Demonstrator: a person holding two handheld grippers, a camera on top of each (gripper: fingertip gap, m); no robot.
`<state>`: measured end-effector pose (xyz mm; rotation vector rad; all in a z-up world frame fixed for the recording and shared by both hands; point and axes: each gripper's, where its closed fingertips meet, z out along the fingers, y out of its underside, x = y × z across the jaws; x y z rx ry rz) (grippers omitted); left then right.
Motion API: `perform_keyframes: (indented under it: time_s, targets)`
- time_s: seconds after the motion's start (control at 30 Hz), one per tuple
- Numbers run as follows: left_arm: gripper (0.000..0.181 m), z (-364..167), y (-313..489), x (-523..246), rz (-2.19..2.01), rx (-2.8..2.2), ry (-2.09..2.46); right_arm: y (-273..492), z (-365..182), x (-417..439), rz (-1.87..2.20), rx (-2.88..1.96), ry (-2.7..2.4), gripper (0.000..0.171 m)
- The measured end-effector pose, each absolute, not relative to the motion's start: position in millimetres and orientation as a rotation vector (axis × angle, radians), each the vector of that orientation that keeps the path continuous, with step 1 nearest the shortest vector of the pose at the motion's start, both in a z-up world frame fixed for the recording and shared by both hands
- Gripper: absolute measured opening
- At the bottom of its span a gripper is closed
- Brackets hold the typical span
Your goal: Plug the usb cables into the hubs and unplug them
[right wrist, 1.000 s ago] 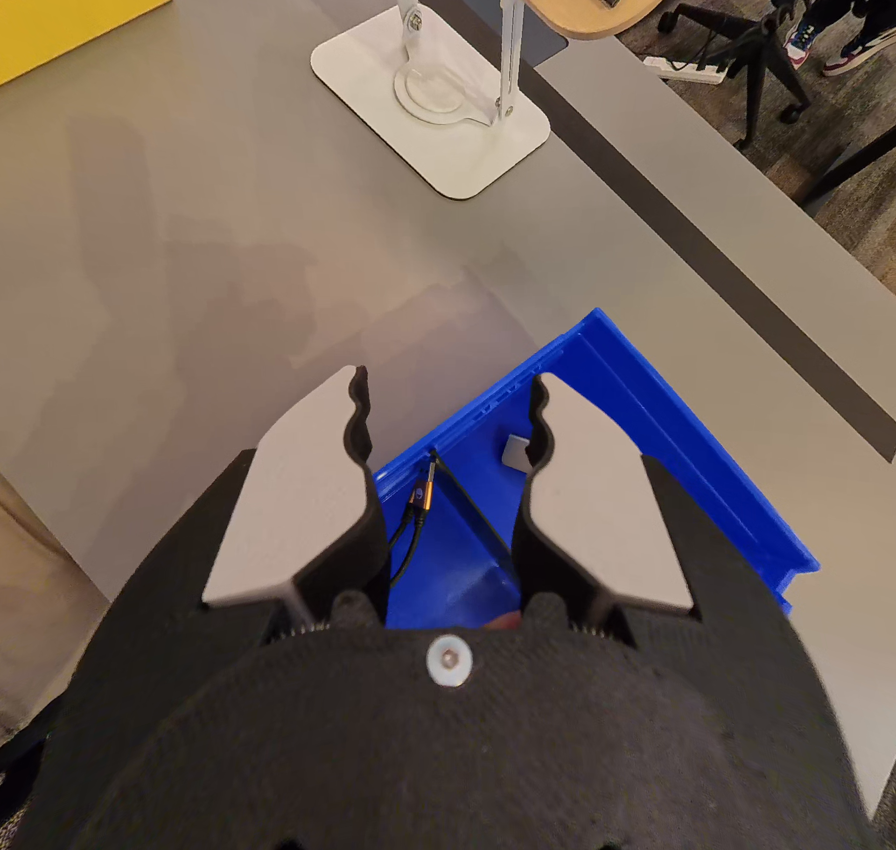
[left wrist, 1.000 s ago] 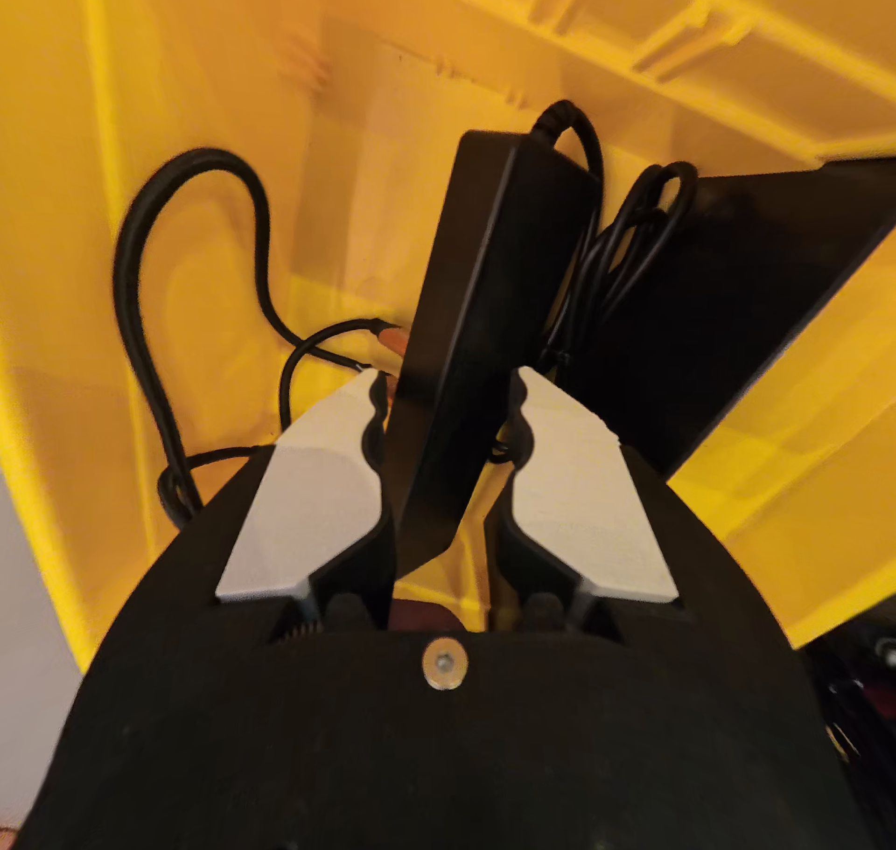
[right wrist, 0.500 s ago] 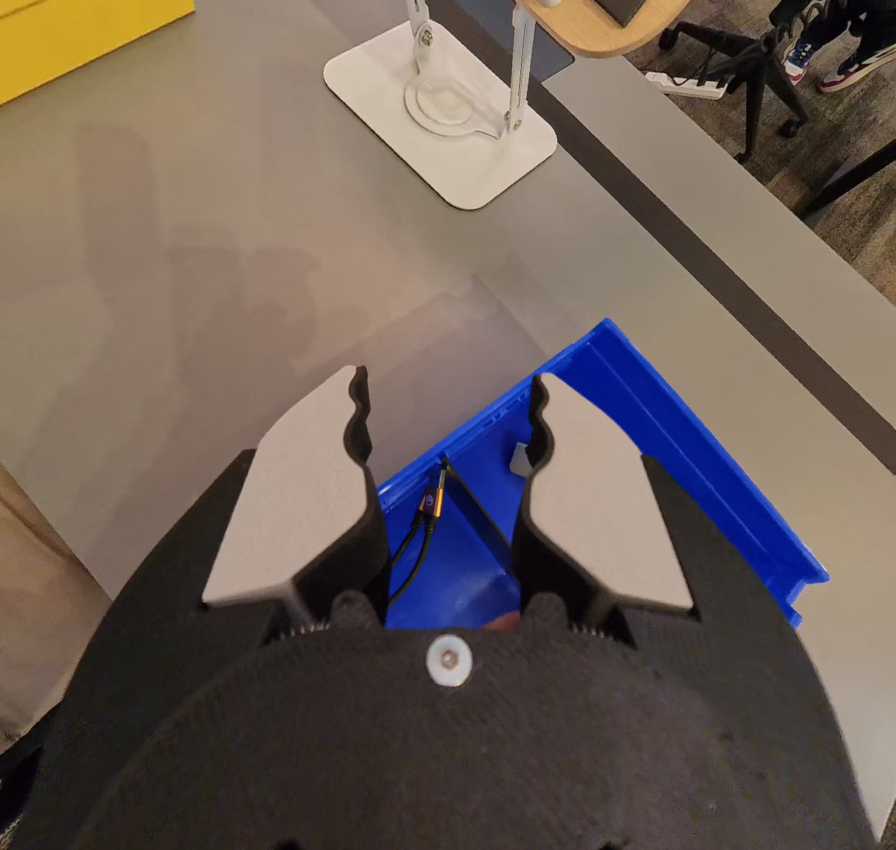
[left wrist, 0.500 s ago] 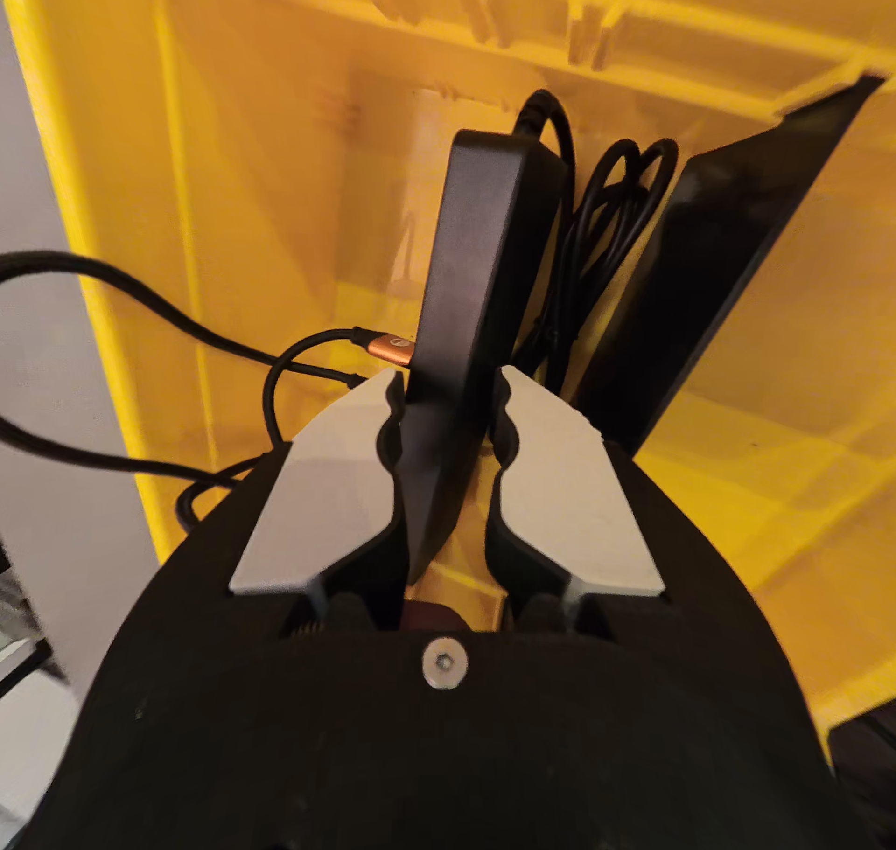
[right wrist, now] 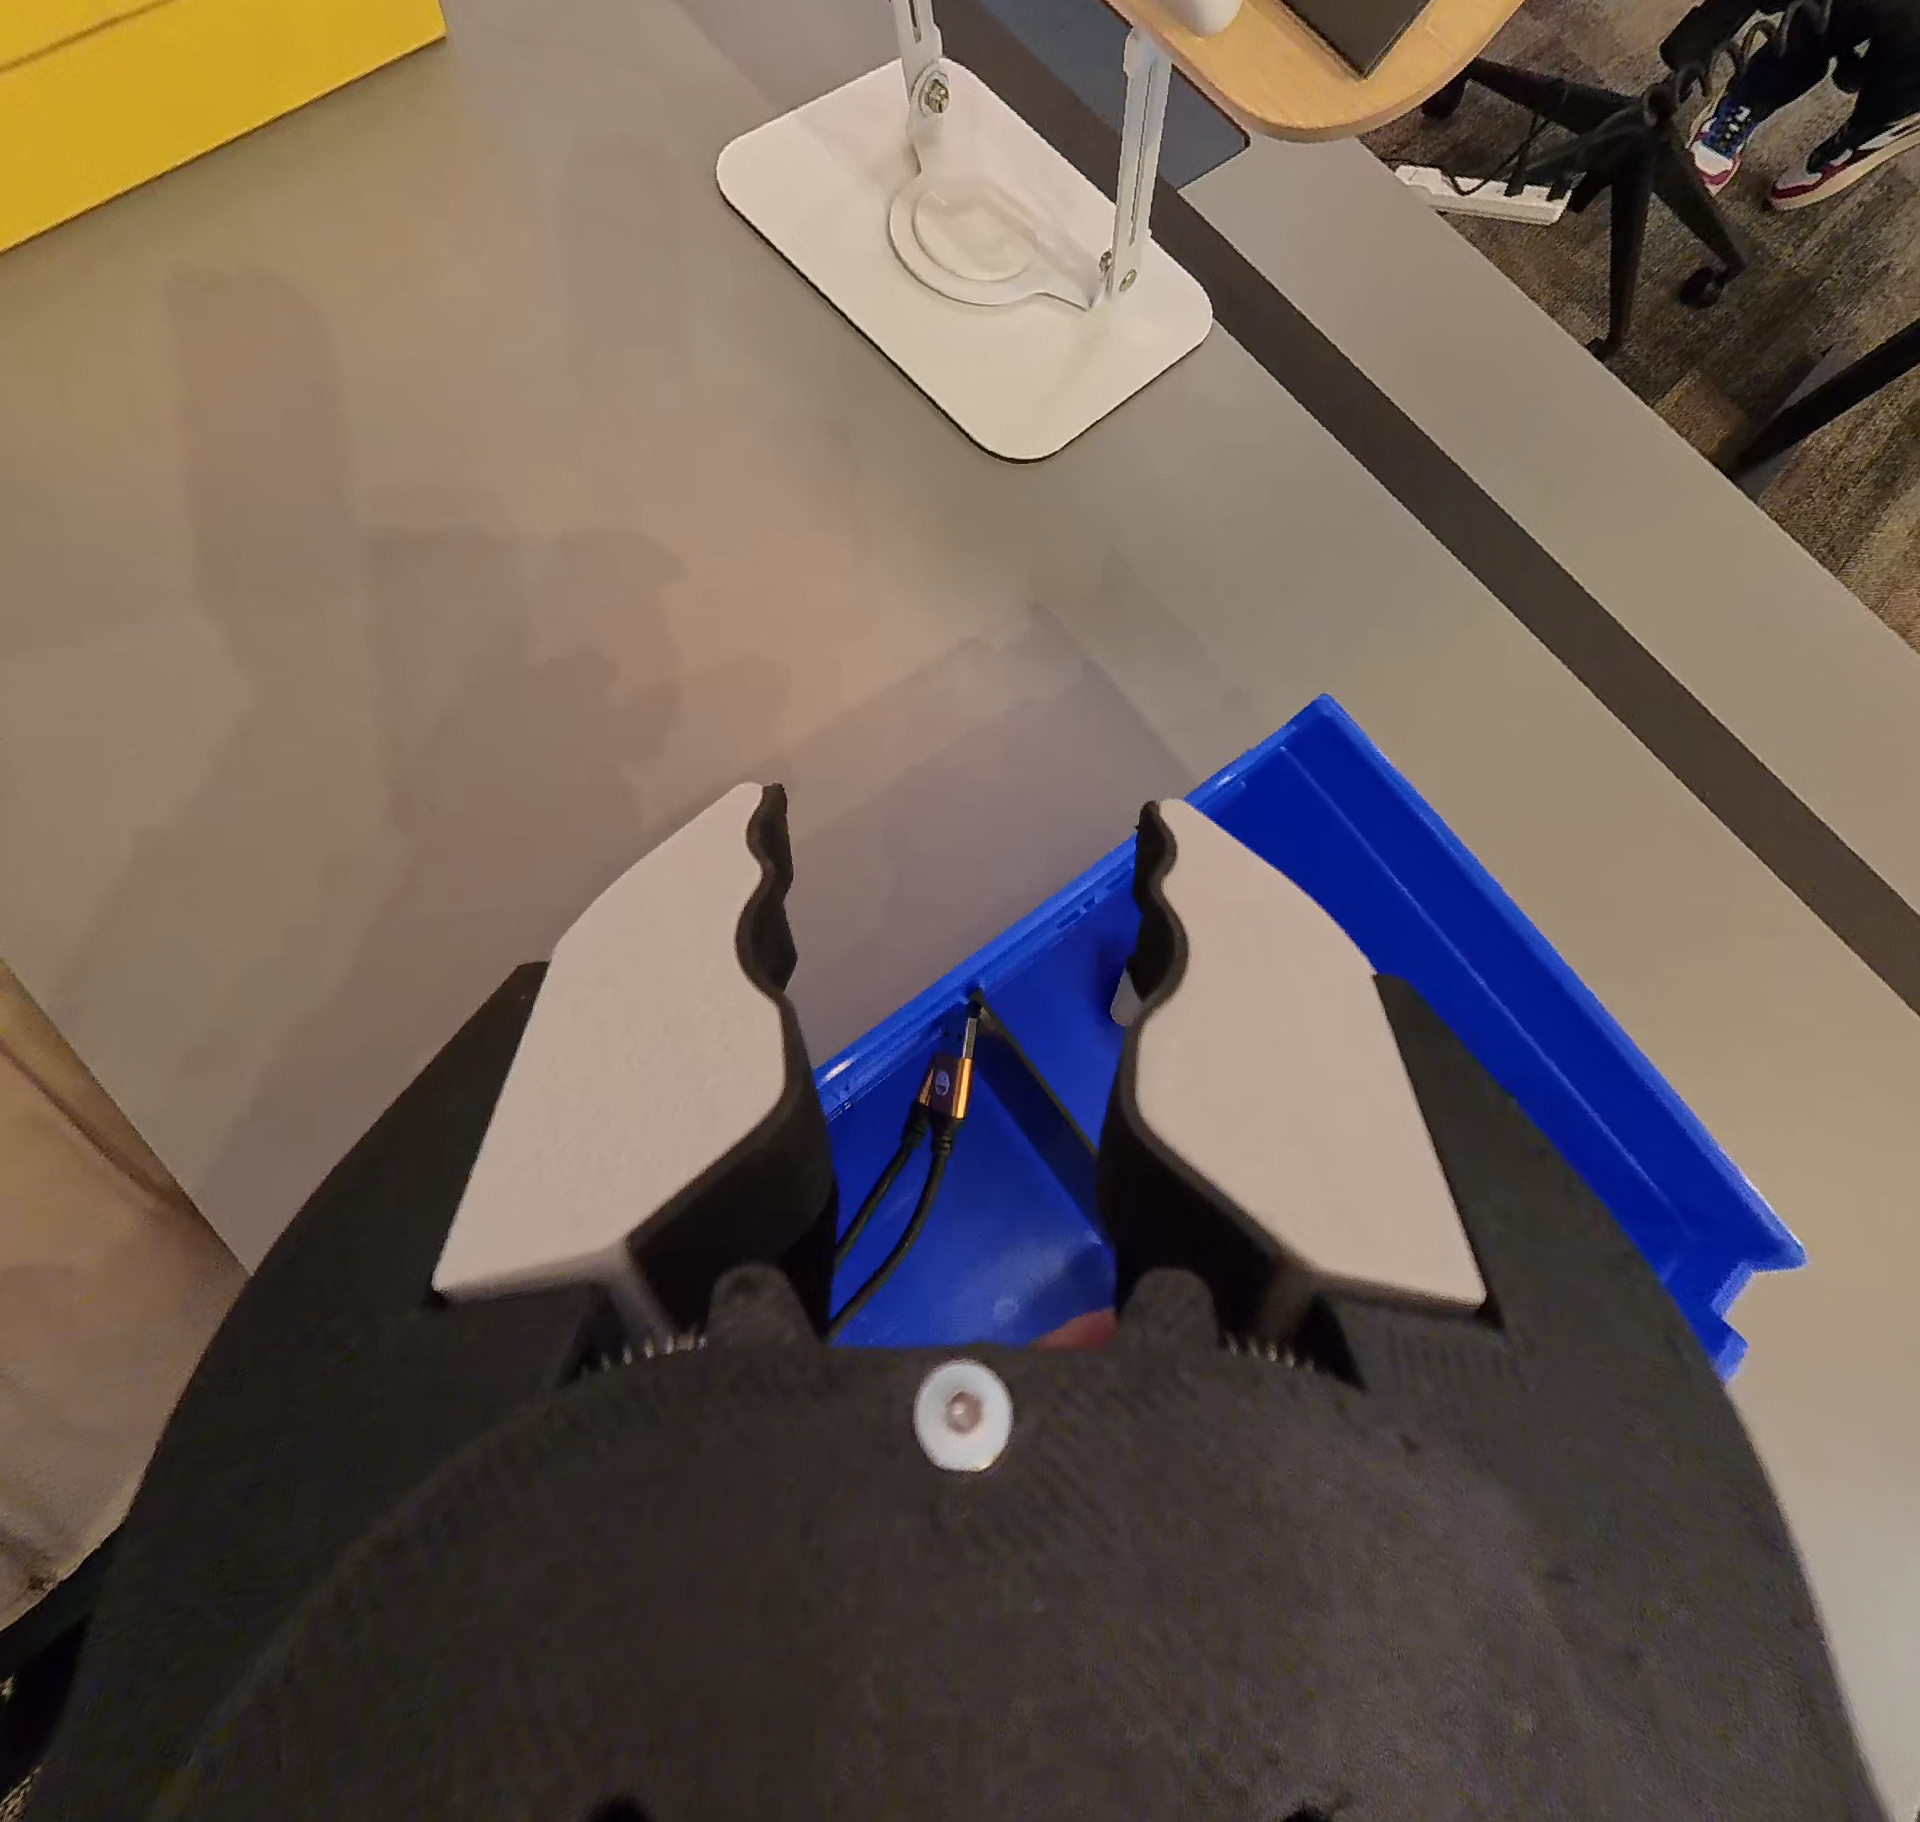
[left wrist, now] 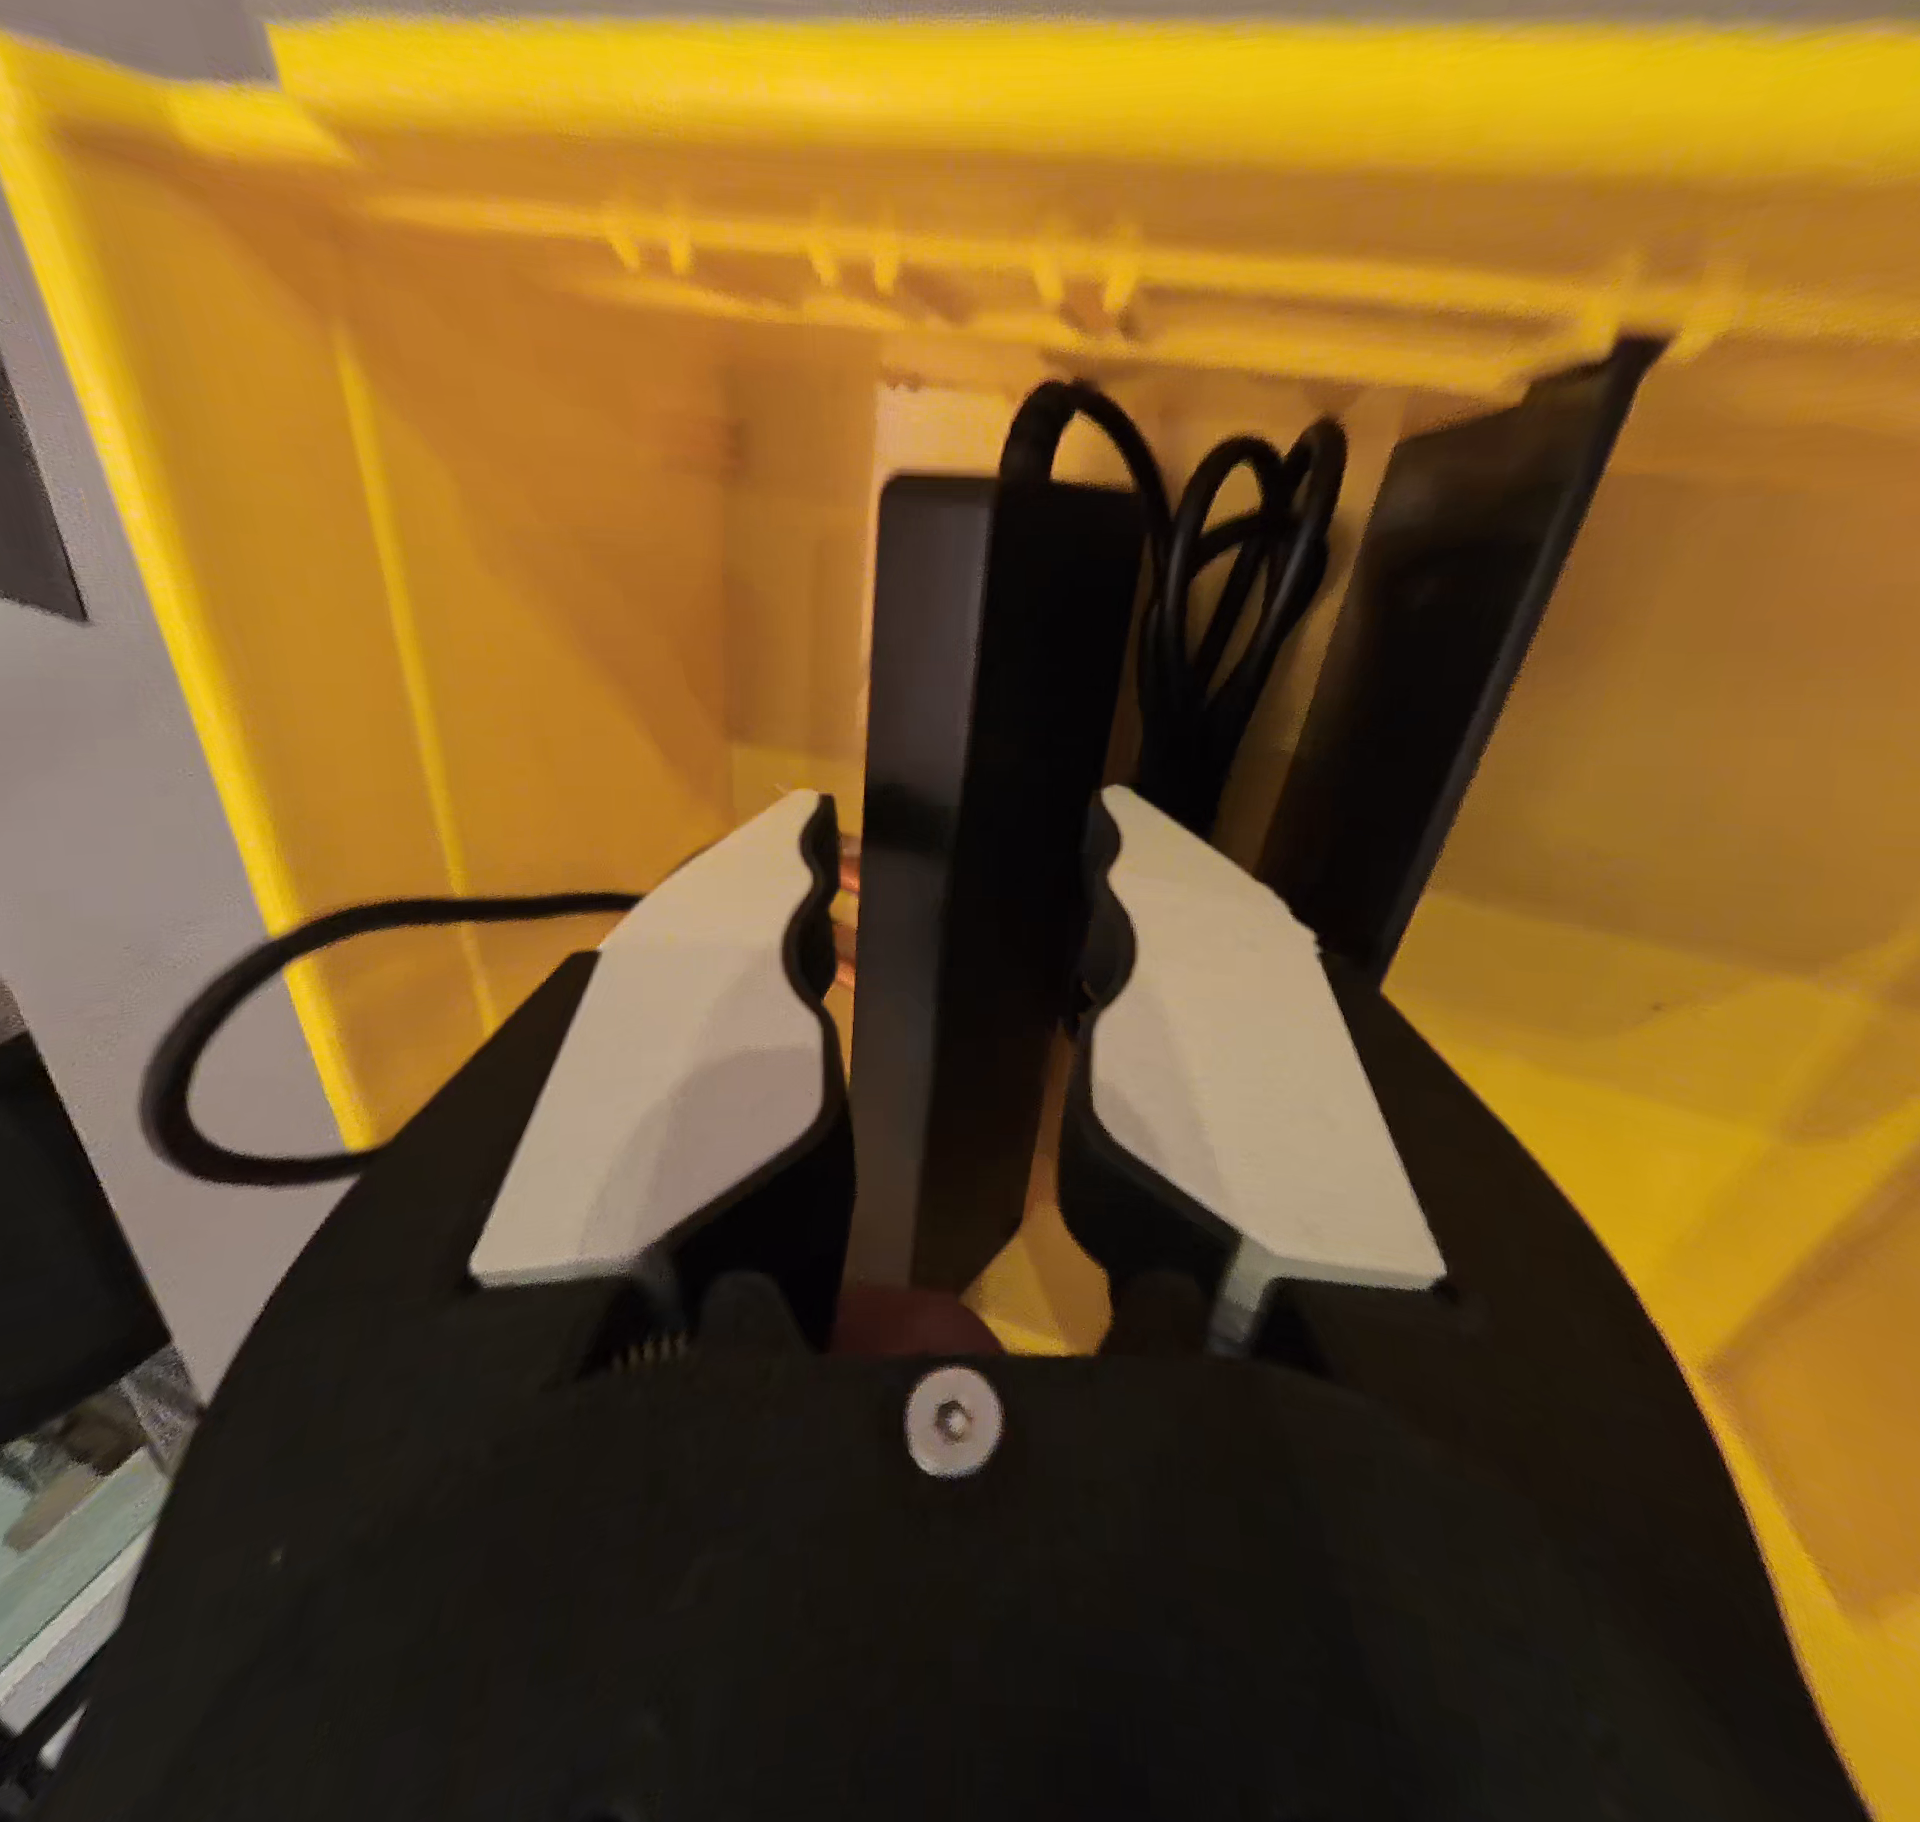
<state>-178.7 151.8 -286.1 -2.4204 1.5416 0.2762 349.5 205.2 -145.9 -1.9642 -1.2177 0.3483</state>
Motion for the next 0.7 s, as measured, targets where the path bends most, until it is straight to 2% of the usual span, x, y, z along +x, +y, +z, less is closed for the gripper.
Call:
perform_keyframes:
  time_s: [0.1, 0.43, 0.7]
  targets:
    - [0.036, -289.3, 155.4, -170.9, 0.241, -2.441, 1.593, 204.9, -145.7, 350.2, 0.352, -1.965, -1.215, 0.063]
    - [0.027, -288.1, 151.1, -170.3, 0.131, -2.511, 1.601, 196.2, -143.9, 343.7, 0.379, -1.944, -1.231, 0.063]
    - [0.025, -239.2, 141.7, -173.3, 0.043, -2.417, 1.457, 172.4, -123.3, 302.0, 0.447, -1.815, -1.337, 0.062]
